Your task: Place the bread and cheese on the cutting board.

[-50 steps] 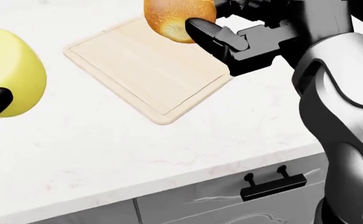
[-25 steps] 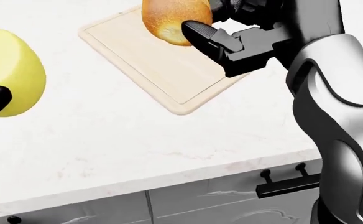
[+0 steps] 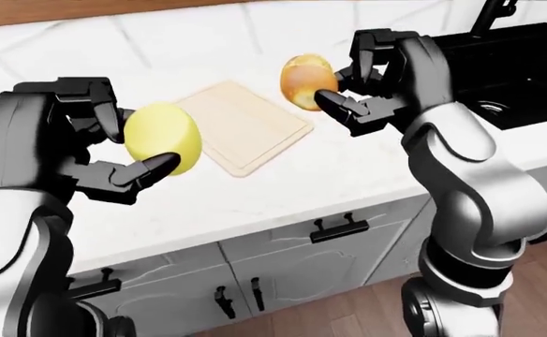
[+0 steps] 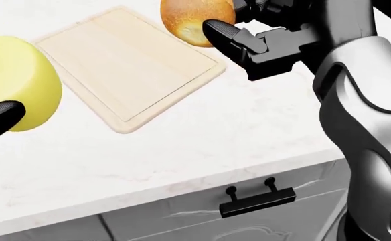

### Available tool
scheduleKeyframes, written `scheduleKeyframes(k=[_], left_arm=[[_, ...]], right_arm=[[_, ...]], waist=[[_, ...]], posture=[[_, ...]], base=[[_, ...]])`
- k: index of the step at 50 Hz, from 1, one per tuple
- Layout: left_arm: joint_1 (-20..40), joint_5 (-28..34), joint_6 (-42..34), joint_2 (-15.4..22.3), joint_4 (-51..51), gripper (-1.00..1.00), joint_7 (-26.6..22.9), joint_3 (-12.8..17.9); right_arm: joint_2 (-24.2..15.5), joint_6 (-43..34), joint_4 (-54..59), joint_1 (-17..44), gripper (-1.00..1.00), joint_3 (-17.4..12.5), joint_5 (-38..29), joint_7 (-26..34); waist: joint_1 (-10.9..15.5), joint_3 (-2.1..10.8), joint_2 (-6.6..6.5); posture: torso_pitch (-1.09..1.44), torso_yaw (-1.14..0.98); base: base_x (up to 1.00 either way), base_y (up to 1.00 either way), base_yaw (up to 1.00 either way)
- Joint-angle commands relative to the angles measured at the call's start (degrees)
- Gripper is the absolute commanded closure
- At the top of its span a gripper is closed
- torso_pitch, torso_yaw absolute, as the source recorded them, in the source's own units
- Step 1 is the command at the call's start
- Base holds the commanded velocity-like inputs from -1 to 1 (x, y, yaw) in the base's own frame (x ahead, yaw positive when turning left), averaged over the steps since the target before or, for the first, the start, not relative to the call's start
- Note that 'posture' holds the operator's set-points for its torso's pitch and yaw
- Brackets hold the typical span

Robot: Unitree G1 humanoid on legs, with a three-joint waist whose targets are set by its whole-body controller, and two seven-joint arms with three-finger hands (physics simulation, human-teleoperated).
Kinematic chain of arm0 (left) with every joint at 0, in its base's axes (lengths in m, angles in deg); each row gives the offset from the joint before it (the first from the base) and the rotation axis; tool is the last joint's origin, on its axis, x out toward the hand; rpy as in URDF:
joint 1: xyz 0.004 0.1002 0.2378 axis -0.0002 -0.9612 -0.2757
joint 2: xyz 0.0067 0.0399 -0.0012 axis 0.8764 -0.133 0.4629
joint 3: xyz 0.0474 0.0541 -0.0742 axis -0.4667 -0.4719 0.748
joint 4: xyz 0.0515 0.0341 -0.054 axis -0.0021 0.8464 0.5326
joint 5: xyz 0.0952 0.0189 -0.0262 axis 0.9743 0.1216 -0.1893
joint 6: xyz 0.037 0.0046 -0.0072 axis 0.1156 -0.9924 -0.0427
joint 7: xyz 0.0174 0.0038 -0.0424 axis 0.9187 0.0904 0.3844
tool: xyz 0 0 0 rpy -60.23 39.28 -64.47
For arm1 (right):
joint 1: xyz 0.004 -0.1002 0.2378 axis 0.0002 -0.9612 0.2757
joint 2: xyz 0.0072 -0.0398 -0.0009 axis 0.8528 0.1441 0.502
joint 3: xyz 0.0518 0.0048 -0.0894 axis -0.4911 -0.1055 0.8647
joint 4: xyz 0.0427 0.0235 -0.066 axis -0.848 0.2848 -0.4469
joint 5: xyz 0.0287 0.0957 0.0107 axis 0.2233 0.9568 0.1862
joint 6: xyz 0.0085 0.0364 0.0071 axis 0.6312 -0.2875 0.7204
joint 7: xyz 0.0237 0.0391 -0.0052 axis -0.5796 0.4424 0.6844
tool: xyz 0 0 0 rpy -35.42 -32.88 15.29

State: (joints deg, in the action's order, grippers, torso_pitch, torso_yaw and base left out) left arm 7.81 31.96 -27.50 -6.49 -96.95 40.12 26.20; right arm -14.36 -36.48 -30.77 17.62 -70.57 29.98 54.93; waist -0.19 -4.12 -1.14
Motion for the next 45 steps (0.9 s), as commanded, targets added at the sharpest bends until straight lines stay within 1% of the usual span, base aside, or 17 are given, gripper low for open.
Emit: scheduleKeyframes(k=[1,3,8,9,14,19,21,23,24,27,30,31,32,34,35,41,45], left_arm=[[1.61,1.08,1.76,1.06,-1.05,1.0,0.57,1.14],[1.68,1.14,1.85,1.1,-0.9,1.0,0.5,1.17],[1.15,1.23,2.43,0.62,-0.97,1.0,0.57,1.19],[0.93,1.24,2.54,0.62,-1.03,1.0,0.49,1.29],[0.83,1.26,2.46,0.51,-1.23,1.0,0.47,1.52],[0.51,1.25,3.18,0.26,-0.89,1.0,0.57,1.51],[0.35,1.19,3.27,0.34,-0.96,1.0,0.44,1.73],[0.2,1.14,3.42,0.42,-0.83,1.0,0.37,1.94],[0.21,1.12,3.36,0.46,-0.86,1.0,0.38,1.91],[0.87,1.1,2.71,0.68,-0.92,1.0,0.52,1.62],[1.54,1.01,1.91,1.02,-1.03,1.0,0.37,1.74],[1.78,1.0,1.59,1.16,-1.11,1.0,0.32,1.76],[1.86,1.0,1.5,1.21,-1.12,1.0,0.31,1.74],[2.17,1.02,1.27,1.3,-1.09,1.0,0.32,1.7],[2.12,1.07,1.37,1.21,-1.07,1.0,0.42,1.6],[0.42,1.31,2.87,0.09,-1.25,1.0,0.76,1.36],[0.55,1.26,2.78,0.31,-1.14,1.0,0.63,1.68]], right_arm=[[-0.04,2.61,-1.85,1.87,1.0,0.27,0.28,0.19],[-0.01,2.45,-1.86,1.97,1.0,0.3,0.3,0.36],[0.0,2.36,-1.47,1.95,1.0,0.63,0.0,0.8],[0.01,2.27,-1.51,1.95,1.0,0.59,-0.05,0.87],[0.12,2.13,-1.68,1.89,1.0,0.67,-0.34,1.17],[0.07,1.95,-1.93,1.88,1.0,0.51,-0.51,1.47],[0.1,1.9,-1.96,1.88,1.0,0.59,-0.6,1.49],[0.19,1.75,-1.97,1.95,1.0,0.6,-0.64,1.54],[0.2,1.72,-1.96,1.97,1.0,0.65,-0.69,1.56],[0.37,2.11,-1.66,1.84,1.0,0.8,-0.85,1.66],[0.54,2.4,-1.56,1.68,1.0,0.87,-0.93,1.86],[0.55,2.33,-1.73,1.73,1.0,0.82,-0.91,1.95],[0.58,2.35,-1.85,1.77,1.0,0.81,-0.9,2.02],[0.65,2.34,-1.93,1.9,1.0,0.8,-0.89,2.01],[0.66,2.47,-1.85,1.81,1.0,0.8,-0.91,2.05],[0.6,2.23,-2.06,1.83,1.0,1.13,-1.14,2.28],[0.82,1.9,-1.99,2.16,1.0,1.43,-1.45,2.57]], waist=[[0.14,1.7,0.01],[-0.31,2.12,-1.66],[-0.23,2.23,-0.42],[-0.15,3.78,-0.48],[0.06,1.49,0.42],[0.28,1.56,1.35],[0.55,2.01,3.17],[0.2,1.56,2.0],[0.54,1.43,2.93],[0.34,2.03,2.55],[0.06,1.48,1.35],[-0.27,0.46,0.92],[-0.46,1.44,0.82],[-0.66,2.31,-1.86],[-0.9,2.06,-0.21],[-0.59,1.7,-0.86],[-0.04,1.38,1.02]], posture=[[0.0,0.0],[0.0,0.0],[0.0,0.0],[0.0,0.0],[0.0,0.0],[0.0,0.0],[0.0,0.0],[0.0,0.0],[0.0,0.0],[0.0,0.0],[0.0,0.0],[0.0,0.0],[0.0,0.0],[0.0,0.0],[0.0,0.0],[0.0,0.0],[0.0,0.0]], base=[[0.0,0.0,0.0],[0.0,0.0,0.0],[0.0,0.0,0.0],[0.09,0.0,0.0],[0.2,0.0,0.0],[0.31,0.0,0.0],[0.34,0.0,0.0],[0.34,0.0,0.0],[0.34,0.0,0.0],[0.35,0.0,0.0],[0.34,0.0,0.0],[0.0,0.0,0.0],[0.0,0.0,0.0],[0.0,0.0,0.0],[0.0,0.0,0.0],[0.0,0.0,0.0],[0.0,0.0,0.0]])
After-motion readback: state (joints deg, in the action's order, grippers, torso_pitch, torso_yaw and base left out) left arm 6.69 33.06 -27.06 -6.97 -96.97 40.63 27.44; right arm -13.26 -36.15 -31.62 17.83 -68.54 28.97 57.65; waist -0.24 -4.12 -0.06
